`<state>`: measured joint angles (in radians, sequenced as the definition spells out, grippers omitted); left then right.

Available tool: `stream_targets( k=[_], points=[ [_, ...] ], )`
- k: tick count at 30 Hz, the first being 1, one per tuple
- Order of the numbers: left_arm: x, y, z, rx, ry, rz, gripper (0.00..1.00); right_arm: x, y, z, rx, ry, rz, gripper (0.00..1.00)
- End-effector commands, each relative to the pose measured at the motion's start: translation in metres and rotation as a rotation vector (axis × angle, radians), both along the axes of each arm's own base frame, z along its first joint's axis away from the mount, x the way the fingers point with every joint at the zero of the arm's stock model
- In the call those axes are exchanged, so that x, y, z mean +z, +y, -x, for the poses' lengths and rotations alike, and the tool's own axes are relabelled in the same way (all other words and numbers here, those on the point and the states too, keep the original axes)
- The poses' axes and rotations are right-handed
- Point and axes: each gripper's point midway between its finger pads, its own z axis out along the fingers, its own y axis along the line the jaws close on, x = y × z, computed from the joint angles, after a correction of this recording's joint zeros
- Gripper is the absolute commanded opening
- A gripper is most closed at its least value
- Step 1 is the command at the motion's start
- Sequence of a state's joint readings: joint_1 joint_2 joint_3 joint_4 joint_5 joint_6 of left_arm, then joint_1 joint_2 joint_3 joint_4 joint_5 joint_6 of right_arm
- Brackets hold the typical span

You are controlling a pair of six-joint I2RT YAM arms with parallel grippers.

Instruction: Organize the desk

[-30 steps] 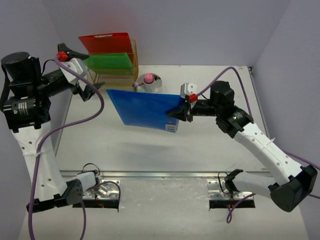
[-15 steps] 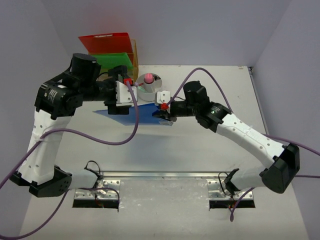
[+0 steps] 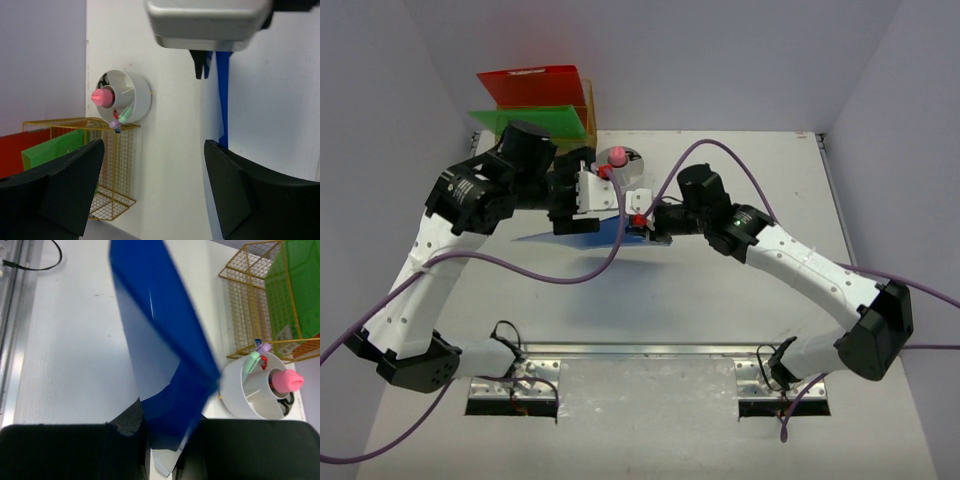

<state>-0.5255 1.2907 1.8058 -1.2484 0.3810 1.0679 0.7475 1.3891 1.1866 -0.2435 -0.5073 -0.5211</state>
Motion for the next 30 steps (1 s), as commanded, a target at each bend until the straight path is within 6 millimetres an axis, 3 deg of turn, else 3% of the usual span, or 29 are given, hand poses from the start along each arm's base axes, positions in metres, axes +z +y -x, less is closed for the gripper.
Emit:
stream_targets(
  k=[1, 3, 6, 11, 13, 17, 20, 24, 27, 30],
  points=[
    [0.04, -0.009, -0.013, 0.1, -0.108, 0.165, 0.81, 0.027, -0.005, -0.027, -0.079, -0.188, -0.04, 0.0],
    [0.046, -0.006, -0.02, 0.149, -0.127, 0.183, 0.83, 0.015, -0.01, -0.026, -0.091, -0.181, -0.015, 0.0],
    [0.051, -0.01, -0.013, 0.129, -0.089, 0.196, 0.84, 0.015, -0.014, -0.027, -0.109, -0.191, -0.008, 0.0],
    [0.021, -0.017, 0.012, 0.038, 0.087, 0.136, 0.84, 0.022, -0.013, -0.03, -0.115, -0.198, -0.015, 0.0],
    [0.005, -0.018, 0.024, -0.005, 0.161, 0.1, 0.83, 0.029, -0.011, -0.03, -0.115, -0.203, -0.027, 0.0],
    [-0.013, -0.014, 0.031, -0.02, 0.192, 0.066, 0.83, 0.042, -0.007, -0.024, -0.095, -0.18, -0.07, 0.0],
    [-0.029, -0.008, 0.027, -0.004, 0.201, 0.016, 0.83, 0.056, -0.003, -0.016, -0.065, -0.161, -0.112, 0.0],
    [-0.036, -0.01, 0.023, -0.001, 0.205, 0.012, 0.8, 0.085, 0.004, 0.005, 0.011, -0.138, -0.217, 0.0],
    [-0.035, -0.013, 0.022, -0.004, 0.205, 0.026, 0.66, 0.099, 0.008, 0.021, 0.071, -0.102, -0.276, 0.0],
    [-0.03, -0.016, 0.021, 0.0, 0.201, 0.055, 0.32, 0.106, 0.011, 0.031, 0.11, -0.089, -0.31, 0.0]
  ],
)
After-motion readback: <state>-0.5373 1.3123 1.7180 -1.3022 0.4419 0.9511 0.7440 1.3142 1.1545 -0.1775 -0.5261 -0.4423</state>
